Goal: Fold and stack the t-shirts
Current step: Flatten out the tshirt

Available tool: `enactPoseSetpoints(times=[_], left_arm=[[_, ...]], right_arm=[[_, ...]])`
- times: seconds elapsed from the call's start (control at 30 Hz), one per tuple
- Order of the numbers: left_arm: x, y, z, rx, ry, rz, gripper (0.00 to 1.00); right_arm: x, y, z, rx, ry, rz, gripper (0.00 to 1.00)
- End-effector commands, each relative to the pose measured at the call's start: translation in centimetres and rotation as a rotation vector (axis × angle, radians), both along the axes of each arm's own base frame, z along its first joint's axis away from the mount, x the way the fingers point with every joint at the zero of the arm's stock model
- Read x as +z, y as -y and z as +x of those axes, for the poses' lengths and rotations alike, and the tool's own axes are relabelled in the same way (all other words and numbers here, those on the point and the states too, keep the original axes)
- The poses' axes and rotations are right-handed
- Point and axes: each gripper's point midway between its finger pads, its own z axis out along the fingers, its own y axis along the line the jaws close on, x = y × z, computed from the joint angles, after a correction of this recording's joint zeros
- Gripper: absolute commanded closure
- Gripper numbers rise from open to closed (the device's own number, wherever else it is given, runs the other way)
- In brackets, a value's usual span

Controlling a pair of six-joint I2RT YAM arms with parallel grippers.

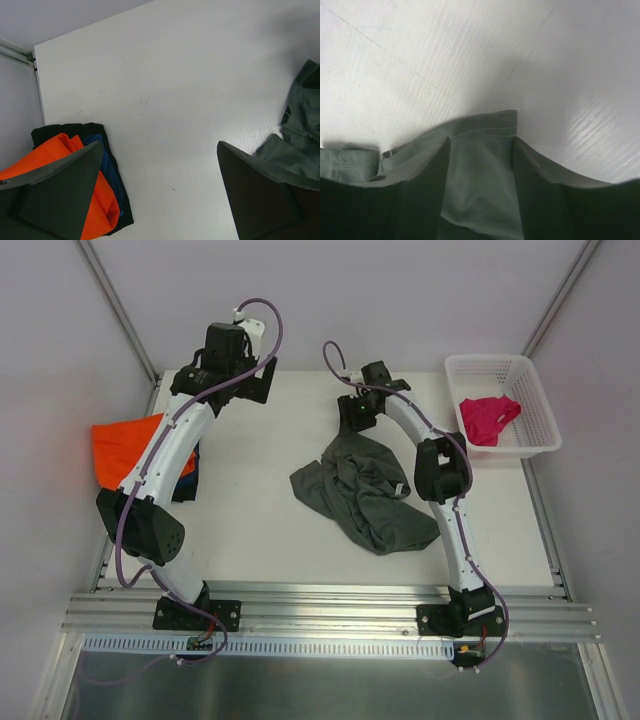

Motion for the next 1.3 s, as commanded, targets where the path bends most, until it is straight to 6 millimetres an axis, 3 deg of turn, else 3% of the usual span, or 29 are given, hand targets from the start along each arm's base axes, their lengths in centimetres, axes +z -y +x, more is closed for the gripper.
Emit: enactPoseSetpoints(times=[0.0,0.13,0.2,0.3,0.4,0.5,0.53,0.73,0.77,0.83,0.87,0.97,1.0,1.07,1.1,1.2,1.23,1.27], left_arm=[[1.8,-0.1,-0.2,-0.002,0.049,0.017,0.01],[1.5,0.1,-0.5,-0.005,0.043,0.019,0.01],[1.6,0.1,-0.6,-0.006,0.043,0.018,0.01],[1.5,0.2,-0.6,-0.005,0.042,0.018,0.01],[1.4,0.1,-0.5,0.003,0.039,0.015,0.01],[0.9,0.3,-0.5,0.003,0.028,0.003,0.01],[0.7,0.5,-0.5,-0.004,0.022,-0.001,0.01],[0.1,1.8,-0.1,-0.028,-0.002,-0.058,0.01],[-0.4,2.3,0.0,-0.044,-0.016,-0.074,0.01],[-1.2,2.9,-0.1,-0.049,-0.043,-0.107,0.01],[-1.8,3.6,-0.1,-0.062,-0.068,-0.138,0.01],[-3.1,5.5,-0.3,-0.121,-0.129,-0.208,0.01],[-3.2,6.1,-0.4,-0.146,-0.143,-0.232,0.01],[-4.5,7.3,-0.3,-0.186,-0.188,-0.266,0.01],[-4.5,8.2,-0.3,-0.230,-0.202,-0.296,0.01],[-5.9,9.9,0.3,-0.248,-0.263,-0.366,0.01],[-6.2,10.4,0.4,-0.263,-0.276,-0.380,0.01],[-7.5,10.8,0.9,-0.270,-0.305,-0.386,0.01]], right_arm=[[0.5,-0.7,0.5,-0.027,0.003,0.026,0.49],[0.5,-0.6,0.6,-0.037,0.004,0.023,0.70],[0.5,-0.6,0.6,-0.038,0.008,0.021,0.86],[0.6,-0.4,0.5,-0.033,0.021,0.003,0.95],[2.0,-0.1,0.6,-0.026,0.065,-0.022,0.99],[5.2,1.2,1.5,-0.036,0.141,-0.038,0.99],[7.5,1.9,1.8,-0.052,0.183,-0.038,0.99],[16.0,4.8,1.4,-0.063,0.353,-0.072,0.99],[18.9,5.2,0.8,-0.067,0.400,-0.059,0.99],[20.3,5.6,-0.3,-0.053,0.415,-0.058,0.99],[22.4,5.8,-1.2,-0.054,0.446,-0.044,0.99],[23.8,5.7,-3.4,-0.028,0.435,-0.026,0.99],[25.5,5.8,-4.5,-0.019,0.459,-0.011,0.99],[25.6,5.6,-6.4,0.006,0.429,-0.009,0.99],[27.1,5.6,-7.5,0.012,0.445,0.006,0.99],[28.9,6.6,-9.3,0.006,0.454,-0.005,0.99],[30.4,7.0,-10.3,0.005,0.481,0.001,0.99],[31.2,7.3,-10.8,0.005,0.496,-0.001,0.99]])
